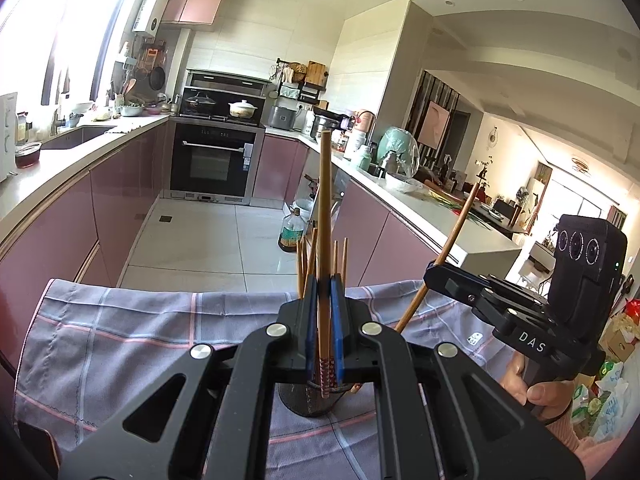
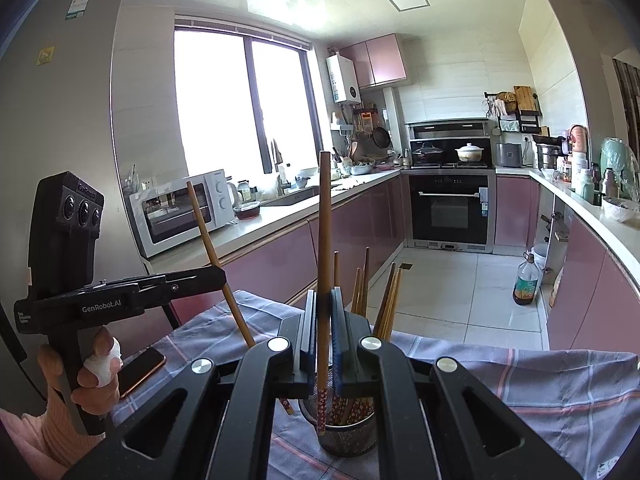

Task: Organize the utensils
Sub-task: 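Lower both chopsticks into the mesh cup among the others, then open both grippers to release the chopsticks inside the cup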

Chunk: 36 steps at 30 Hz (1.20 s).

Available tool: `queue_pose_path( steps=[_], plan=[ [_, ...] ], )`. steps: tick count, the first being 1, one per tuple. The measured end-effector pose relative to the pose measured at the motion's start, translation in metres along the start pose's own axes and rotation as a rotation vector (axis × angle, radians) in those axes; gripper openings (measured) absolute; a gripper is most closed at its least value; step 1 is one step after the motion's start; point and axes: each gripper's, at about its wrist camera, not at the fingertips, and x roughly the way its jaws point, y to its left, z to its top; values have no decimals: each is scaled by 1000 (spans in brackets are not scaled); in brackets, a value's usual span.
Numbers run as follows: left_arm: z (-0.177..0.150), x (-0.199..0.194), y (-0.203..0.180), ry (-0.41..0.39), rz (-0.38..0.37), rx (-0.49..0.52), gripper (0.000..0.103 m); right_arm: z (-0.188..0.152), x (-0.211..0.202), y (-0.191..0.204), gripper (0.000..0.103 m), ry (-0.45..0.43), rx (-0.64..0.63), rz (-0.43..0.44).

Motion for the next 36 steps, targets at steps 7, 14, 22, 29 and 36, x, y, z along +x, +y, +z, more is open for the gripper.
queue_pose_path(
  steps=[7,14,22,29,36],
  plan=[
    [8,11,0,-6,21,-10,7,6,5,-8,5,-18,8,-17],
    [6,22,0,23,36,-24,7,0,17,-14,5,3,23,-40],
    [6,47,2,81,58,-17,7,-14,37,-13,5,64,26,-53],
    [-5,58,-1,142,48,41,7,-21,48,-11,5,121,25,-48],
    [-16,70,-2,208,43,91,7,-29,63,-16,5,197,38,-39]
  ],
)
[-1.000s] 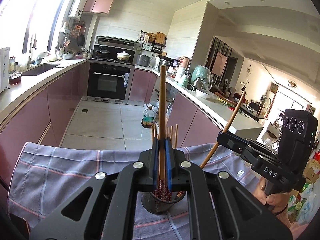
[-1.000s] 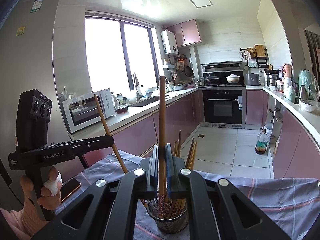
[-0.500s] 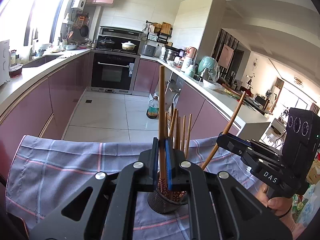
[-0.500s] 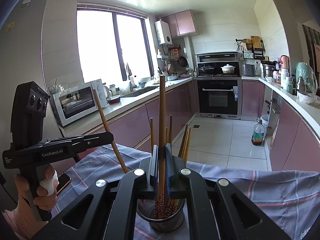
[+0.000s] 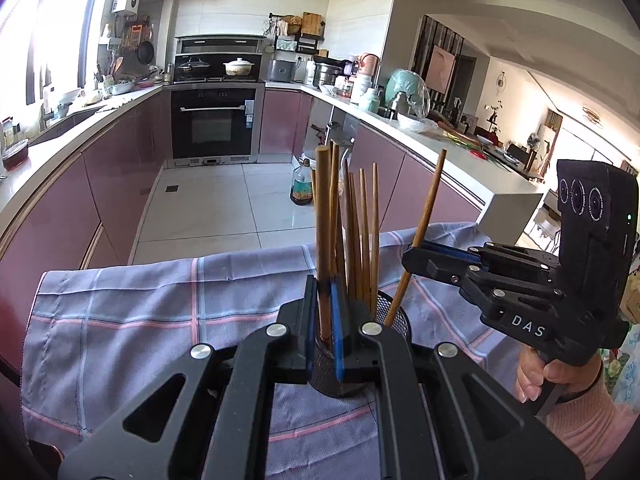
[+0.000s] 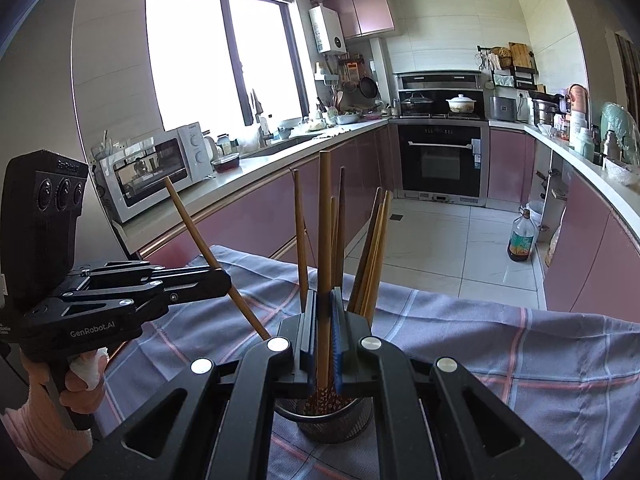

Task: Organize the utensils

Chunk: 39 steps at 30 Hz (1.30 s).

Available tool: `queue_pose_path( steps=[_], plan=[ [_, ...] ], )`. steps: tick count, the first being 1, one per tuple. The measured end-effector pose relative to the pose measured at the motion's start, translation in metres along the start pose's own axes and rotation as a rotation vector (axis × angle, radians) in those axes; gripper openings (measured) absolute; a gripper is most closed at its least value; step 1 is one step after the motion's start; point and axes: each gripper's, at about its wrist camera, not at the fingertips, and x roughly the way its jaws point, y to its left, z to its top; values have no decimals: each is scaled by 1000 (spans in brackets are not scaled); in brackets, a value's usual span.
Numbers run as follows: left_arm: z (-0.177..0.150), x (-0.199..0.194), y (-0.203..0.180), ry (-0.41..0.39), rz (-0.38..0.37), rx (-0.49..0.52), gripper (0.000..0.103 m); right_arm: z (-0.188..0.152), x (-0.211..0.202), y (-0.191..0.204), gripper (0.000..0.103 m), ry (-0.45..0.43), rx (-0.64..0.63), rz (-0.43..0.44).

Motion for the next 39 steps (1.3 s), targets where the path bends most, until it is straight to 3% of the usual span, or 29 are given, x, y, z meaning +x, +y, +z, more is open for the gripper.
queue_pose_path(
  steps=[15,20,24,26,27,33,35,39],
  plan=[
    [4,27,-7,52,26,36,8,-1,23,-14,7,47,42,-36],
    [2,36,-3,64,33,15,18,-4,26,-16,10,48,57,-36],
    [-3,35,1,48,53,0,32,-7,22,-18,23,37,63,-40],
    [-6,32,2,35,66,-4,39,-9,18,-18,37,23,67,-45],
    [-9,30,2,27,74,-8,43,-10,17,-17,38,18,65,-48],
    [-30,9,11,-52,153,-45,77,-23,-1,-6,57,-28,51,-62],
    [-39,-2,14,-92,204,-50,91,-29,-8,0,77,-49,39,-69],
    [-56,-22,18,-146,265,-65,97,-43,-17,14,95,-84,9,-104]
  ],
)
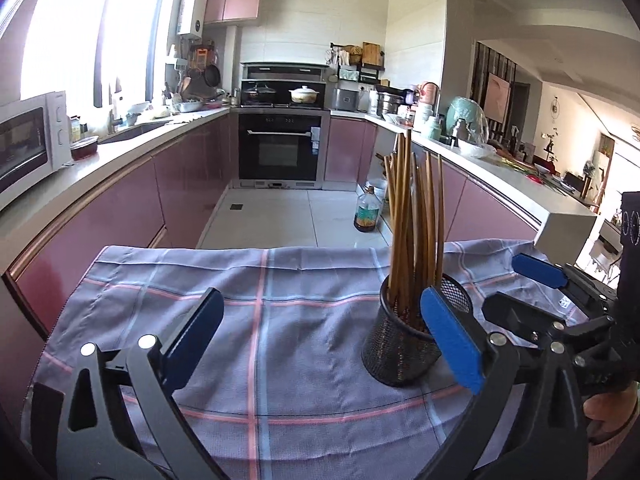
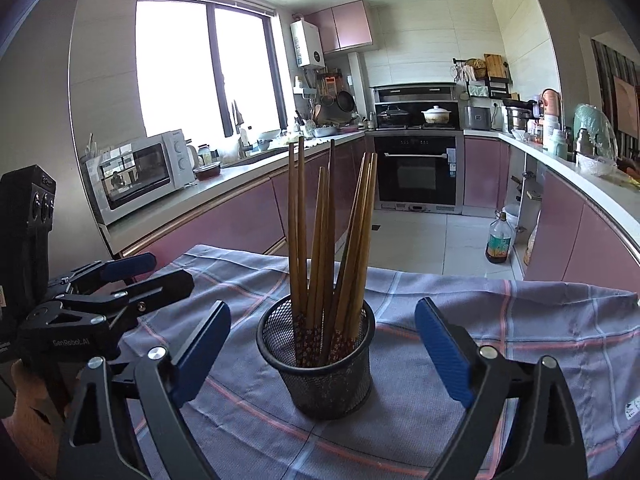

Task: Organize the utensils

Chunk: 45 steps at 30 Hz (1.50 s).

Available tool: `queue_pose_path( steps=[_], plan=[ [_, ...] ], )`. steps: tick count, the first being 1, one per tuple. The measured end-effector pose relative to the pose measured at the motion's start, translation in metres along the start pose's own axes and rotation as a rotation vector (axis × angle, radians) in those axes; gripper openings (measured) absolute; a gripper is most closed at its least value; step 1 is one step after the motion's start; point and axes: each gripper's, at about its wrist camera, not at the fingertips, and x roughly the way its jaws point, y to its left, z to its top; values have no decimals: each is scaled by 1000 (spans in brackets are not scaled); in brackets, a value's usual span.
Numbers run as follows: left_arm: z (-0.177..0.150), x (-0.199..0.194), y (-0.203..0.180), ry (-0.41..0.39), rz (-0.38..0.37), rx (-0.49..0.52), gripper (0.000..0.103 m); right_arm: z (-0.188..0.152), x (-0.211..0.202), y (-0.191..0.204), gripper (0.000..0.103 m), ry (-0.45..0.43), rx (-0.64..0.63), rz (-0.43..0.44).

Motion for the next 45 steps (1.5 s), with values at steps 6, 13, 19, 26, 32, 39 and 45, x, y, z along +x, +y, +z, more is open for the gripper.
queue_pose_path(
  steps=[6,13,19,26,32,39,45],
  plan=[
    [-18,-27,6,-59,58,-9,97,-20,-13,12,96,-33,-17,-31],
    [-33,-52,2,-105,82,-6,97,-31,-31,24,96,-88,-32,-63],
    [-40,-70,-1,-144,113,-20,97,-38,-46,30,96,-146,-35,-74],
    [-44,-78,-2,-147,131,-26,97,-43,-57,32,96,-177,-35,-82],
    [-46,-81,-3,-147,135,-28,97,-43,-63,34,96,-194,-35,-74],
    [-48,-87,-5,-158,145,-24,97,-43,-64,35,96,-193,-32,-69],
    [-48,-89,-5,-161,150,-25,97,-42,-65,35,96,-202,-25,-63]
  ],
)
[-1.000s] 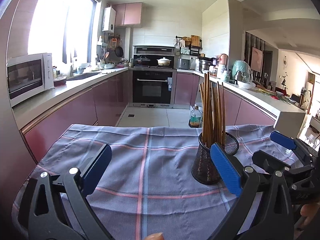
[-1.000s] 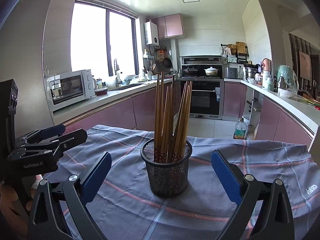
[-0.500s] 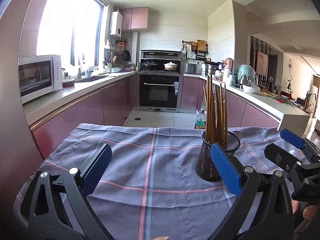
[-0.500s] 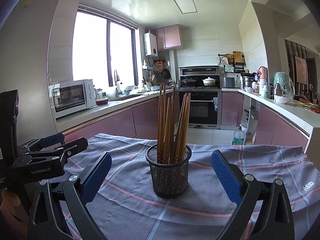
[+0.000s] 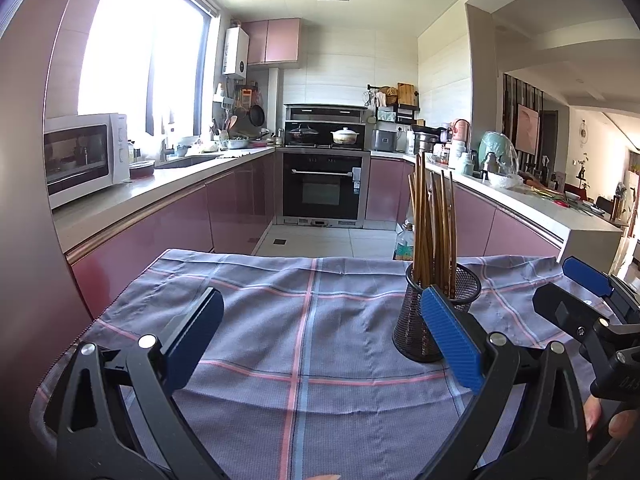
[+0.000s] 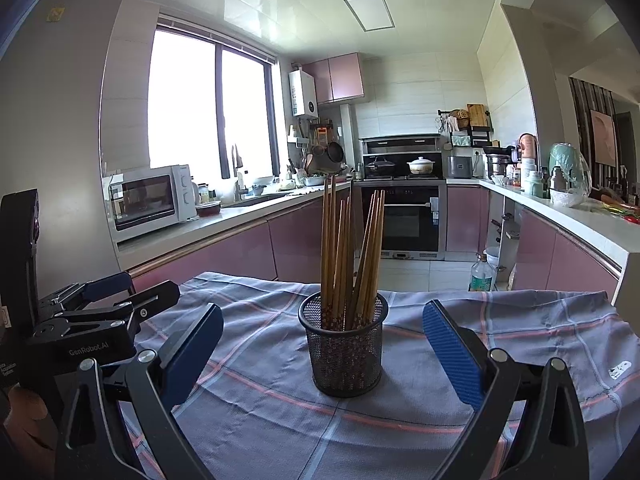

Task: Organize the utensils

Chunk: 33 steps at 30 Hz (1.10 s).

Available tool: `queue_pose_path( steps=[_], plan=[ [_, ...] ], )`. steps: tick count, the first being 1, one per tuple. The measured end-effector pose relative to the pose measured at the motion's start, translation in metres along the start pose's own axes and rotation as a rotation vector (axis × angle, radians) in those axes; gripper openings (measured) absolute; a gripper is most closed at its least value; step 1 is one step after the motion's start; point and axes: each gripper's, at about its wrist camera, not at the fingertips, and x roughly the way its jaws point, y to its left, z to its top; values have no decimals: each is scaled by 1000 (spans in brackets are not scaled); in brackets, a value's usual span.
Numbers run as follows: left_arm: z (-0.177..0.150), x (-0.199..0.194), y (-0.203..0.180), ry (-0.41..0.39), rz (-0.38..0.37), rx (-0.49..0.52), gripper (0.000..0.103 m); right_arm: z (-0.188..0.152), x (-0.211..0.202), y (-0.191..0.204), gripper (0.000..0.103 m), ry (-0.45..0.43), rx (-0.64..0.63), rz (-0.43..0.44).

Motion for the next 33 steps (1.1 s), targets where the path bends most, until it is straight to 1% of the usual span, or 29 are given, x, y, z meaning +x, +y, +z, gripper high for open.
queue_pose_path(
  steps=[24,33],
  plan=[
    [3,-2,-4,-30,6,10,97,-3,-1,-2,96,0,5,3],
    [1,-3,-5,-59,9,10,97,-3,1,-4,96,0,15,6]
  ],
)
